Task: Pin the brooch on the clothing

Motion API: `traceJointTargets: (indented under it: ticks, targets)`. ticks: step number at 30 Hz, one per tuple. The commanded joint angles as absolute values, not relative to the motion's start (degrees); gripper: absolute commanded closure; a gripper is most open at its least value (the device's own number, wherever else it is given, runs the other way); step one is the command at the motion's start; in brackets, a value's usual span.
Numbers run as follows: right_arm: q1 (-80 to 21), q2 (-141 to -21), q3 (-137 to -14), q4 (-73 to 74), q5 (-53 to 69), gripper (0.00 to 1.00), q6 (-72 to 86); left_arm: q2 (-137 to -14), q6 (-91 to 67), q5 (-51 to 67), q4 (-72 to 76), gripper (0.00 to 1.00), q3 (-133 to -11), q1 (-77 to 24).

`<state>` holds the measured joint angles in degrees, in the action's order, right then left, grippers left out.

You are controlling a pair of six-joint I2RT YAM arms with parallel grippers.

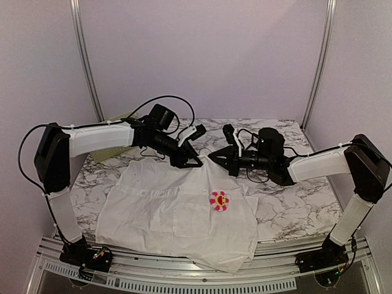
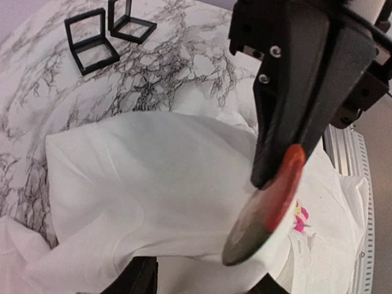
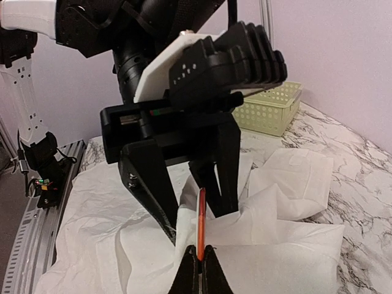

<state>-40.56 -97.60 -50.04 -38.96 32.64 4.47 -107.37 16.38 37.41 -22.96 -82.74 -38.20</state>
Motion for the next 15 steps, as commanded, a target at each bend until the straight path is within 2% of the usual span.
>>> traceJointTargets:
  ticks: [1,8,12,15]
  targets:
    - [-41.1,-96.4,-49.4,-44.8,39.8,1.00,7.4,-107.9,19.7,33.2,-29.8,0.53,-85.2,-37.0]
    - [-41.0,-97.4,-49.4,-43.3,40.8,1.00,7.0,-105.8,28.3,35.6,-38.2,0.29,-88.4,-36.1]
    - [-40.5,-97.5,-50.3,-42.6,42.8,1.00,6.8,-103.6,36.1,38.9,-43.5,0.25,-89.4,-34.7]
    - [-40.4,-97.9,-50.4,-42.5,43.6,1.00,6.9,-102.6,35.5,42.7,-41.4,0.23,-89.6,-33.8]
